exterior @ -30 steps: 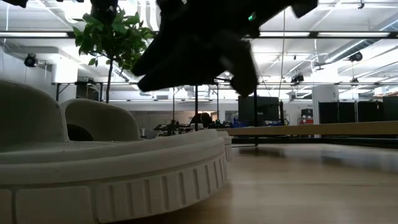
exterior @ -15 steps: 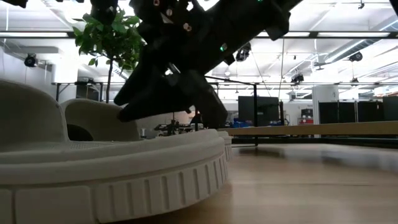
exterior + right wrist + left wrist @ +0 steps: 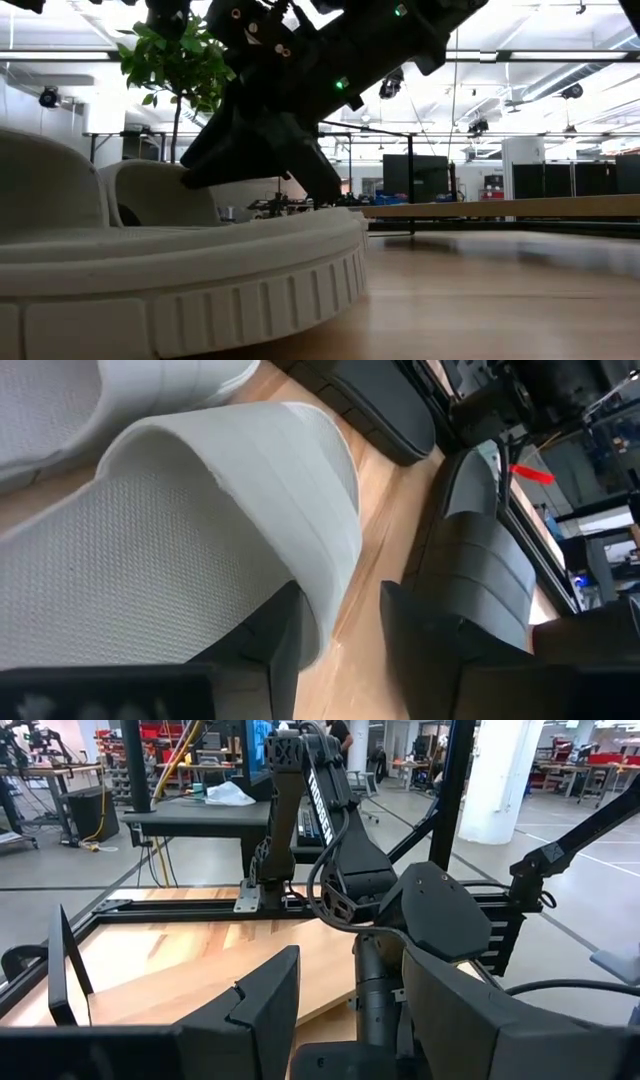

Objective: Pick and place slides into the shelf
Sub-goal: Put the top gray slide on the shelf

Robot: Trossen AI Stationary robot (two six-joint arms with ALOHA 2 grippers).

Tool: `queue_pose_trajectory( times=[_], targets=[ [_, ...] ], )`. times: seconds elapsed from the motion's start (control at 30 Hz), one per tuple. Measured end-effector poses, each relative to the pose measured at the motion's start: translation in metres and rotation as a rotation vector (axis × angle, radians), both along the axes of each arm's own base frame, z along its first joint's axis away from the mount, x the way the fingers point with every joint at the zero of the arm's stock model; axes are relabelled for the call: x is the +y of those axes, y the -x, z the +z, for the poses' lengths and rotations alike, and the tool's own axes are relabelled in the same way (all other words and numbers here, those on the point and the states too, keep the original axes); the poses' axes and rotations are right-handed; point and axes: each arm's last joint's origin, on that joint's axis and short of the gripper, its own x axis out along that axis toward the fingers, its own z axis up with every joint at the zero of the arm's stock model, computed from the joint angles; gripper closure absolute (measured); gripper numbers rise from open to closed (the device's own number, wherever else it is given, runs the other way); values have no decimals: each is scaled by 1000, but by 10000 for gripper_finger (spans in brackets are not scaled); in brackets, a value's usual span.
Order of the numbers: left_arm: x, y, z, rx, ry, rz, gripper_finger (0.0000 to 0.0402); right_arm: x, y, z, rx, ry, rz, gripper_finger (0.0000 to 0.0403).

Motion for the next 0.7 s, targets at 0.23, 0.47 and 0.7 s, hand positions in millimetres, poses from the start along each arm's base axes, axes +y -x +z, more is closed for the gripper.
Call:
queue_pose_trajectory(
  times=[0.23, 0.47, 0.7],
  targets=[
    [0, 0, 0, 1, 0, 0, 237, 0, 0, 0, -1, -21, -8, 296],
    [0, 0, 0, 0, 0, 0, 237, -11, -3, 0, -8, -116, -90, 333],
    [0, 0, 0, 1, -1, 0, 237, -15, -4, -1, 20, -198, -29, 389]
  ],
)
